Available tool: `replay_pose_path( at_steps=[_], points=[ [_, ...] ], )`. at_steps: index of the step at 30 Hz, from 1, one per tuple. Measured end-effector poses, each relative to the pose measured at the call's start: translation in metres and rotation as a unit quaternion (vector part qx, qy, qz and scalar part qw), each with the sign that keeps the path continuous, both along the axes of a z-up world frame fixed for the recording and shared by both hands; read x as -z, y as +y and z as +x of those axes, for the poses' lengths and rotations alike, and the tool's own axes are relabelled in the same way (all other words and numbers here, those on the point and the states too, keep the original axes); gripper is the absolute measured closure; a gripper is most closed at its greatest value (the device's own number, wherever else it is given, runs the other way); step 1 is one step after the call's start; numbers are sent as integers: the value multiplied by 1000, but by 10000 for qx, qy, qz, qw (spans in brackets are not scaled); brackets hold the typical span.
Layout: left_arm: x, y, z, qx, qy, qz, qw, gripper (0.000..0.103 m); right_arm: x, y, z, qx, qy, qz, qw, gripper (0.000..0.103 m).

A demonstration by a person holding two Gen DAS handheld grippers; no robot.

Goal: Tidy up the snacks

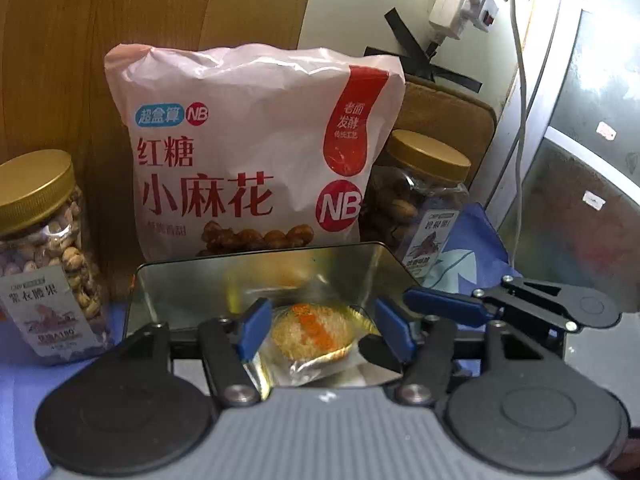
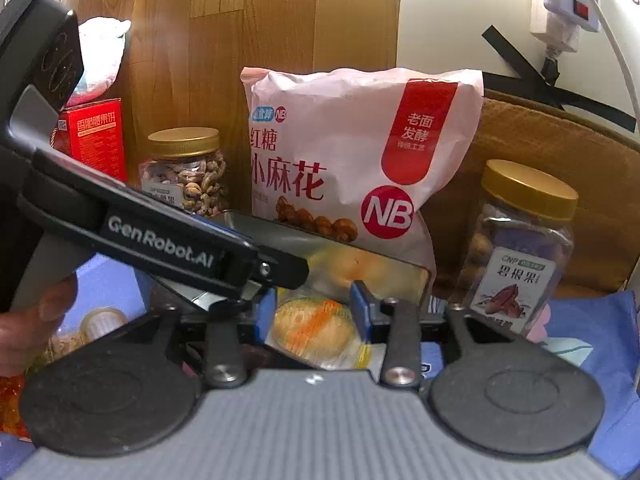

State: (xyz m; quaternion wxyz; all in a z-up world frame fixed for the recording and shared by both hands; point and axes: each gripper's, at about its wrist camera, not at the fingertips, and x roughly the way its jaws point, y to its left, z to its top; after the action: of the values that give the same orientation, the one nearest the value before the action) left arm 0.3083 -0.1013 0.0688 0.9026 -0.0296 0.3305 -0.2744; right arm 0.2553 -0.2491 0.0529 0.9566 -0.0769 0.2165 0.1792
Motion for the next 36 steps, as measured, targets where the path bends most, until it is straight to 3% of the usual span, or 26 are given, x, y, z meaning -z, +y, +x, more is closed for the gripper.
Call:
replay_pose_path(
  at_steps=[7,14,19,27,31,36],
  points=[
    [-32,56,-55,-171,-234,-346,9990,43,-6,-23,-46,123,-119,734,9972,57],
    [-27,109,-171,-718,-859,84,9937,36,26,-9,-136,146,244,1422,9894,54],
    [-1,134,-223,-1178,-570,267,9910,36,45,18,-184,171,511,1664,9846,54],
    [39,130,-282,-1525,-363,848,9840,36,52,49,-227,54,652,1518,9863,54],
    [51,130,-291,-1798,-239,1144,9767,36,56,58,-240,-41,742,1454,9866,54],
    [53,145,-294,-2112,-194,1244,9693,36,54,61,-251,-70,643,1456,9872,54]
  ],
)
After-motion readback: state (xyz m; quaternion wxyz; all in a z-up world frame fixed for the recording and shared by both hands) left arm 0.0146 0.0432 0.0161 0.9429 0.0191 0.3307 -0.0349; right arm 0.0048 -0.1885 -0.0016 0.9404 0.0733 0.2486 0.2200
